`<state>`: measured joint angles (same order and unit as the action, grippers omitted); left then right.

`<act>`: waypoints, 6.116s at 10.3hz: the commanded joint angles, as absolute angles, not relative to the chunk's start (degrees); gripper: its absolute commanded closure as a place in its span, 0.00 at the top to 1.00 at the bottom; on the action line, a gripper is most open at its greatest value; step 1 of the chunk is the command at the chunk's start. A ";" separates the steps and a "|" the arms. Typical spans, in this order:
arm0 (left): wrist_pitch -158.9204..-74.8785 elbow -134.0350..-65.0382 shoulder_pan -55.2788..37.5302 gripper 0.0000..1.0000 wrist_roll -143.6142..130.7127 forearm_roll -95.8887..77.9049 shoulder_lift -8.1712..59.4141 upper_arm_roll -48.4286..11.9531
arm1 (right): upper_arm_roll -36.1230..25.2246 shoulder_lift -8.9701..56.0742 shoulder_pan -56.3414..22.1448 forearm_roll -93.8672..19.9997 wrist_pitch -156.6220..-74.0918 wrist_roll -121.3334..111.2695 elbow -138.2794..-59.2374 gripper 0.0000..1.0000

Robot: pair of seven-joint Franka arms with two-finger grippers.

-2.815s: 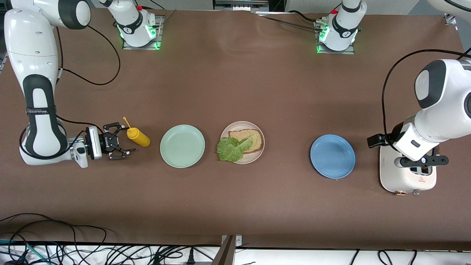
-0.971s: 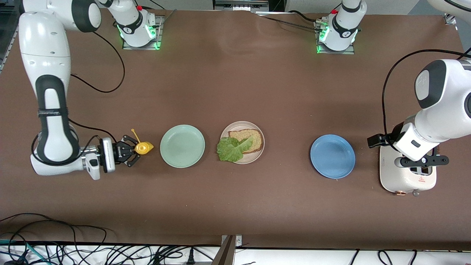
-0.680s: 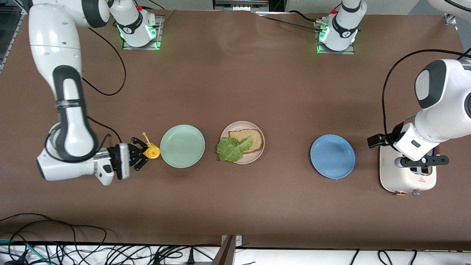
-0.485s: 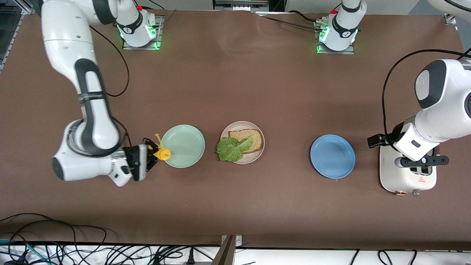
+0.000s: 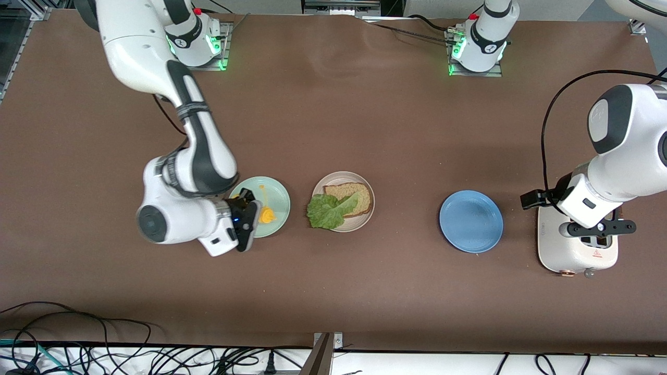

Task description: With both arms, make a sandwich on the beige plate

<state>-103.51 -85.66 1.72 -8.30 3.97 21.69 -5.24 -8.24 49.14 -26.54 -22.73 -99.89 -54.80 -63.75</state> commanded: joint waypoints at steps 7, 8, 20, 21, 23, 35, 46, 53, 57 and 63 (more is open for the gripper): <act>-102.48 -84.46 2.02 1.00 -7.47 3.25 22.06 -5.27 | -8.53 48.60 -44.90 10.43 -99.76 -34.56 -62.84 0.00; -102.48 -84.46 2.02 1.00 -7.47 3.25 22.06 -5.27 | -8.61 48.60 -46.04 12.46 -99.49 -34.11 -62.93 0.00; -102.48 -84.46 2.02 1.00 -7.47 3.25 22.06 -5.27 | -12.12 47.12 -50.45 22.32 -91.33 -32.14 -62.84 0.00; -102.48 -84.46 2.02 1.00 -7.56 3.25 22.06 -5.27 | -12.82 44.93 -49.75 21.45 -91.14 -35.13 -63.02 0.00; -102.48 -84.46 2.02 1.00 -7.47 3.25 22.06 -5.27 | -13.44 43.69 -46.34 16.02 -89.39 -38.14 -63.02 0.00; -102.48 -84.46 2.02 1.00 -7.47 3.25 22.15 -5.19 | -12.92 39.72 -11.26 -28.47 -81.83 -69.50 -63.72 0.00; -102.48 -84.46 2.02 1.00 -7.47 3.25 22.06 -5.19 | -12.83 44.47 -0.89 -55.09 -73.23 -86.47 -67.76 0.00; -102.48 -84.46 2.02 1.00 -7.47 3.25 22.06 -5.19 | -12.75 51.75 4.74 -65.56 -66.10 -104.63 -67.76 0.00; -102.48 -84.46 2.02 1.00 -7.47 3.25 22.06 -5.19 | -12.74 56.77 4.66 -66.80 -66.00 -119.76 -67.76 0.00; -102.48 -84.46 2.11 1.00 -7.47 3.25 22.06 -5.19 | -12.74 60.21 2.11 -66.18 -72.41 -129.90 -68.11 0.00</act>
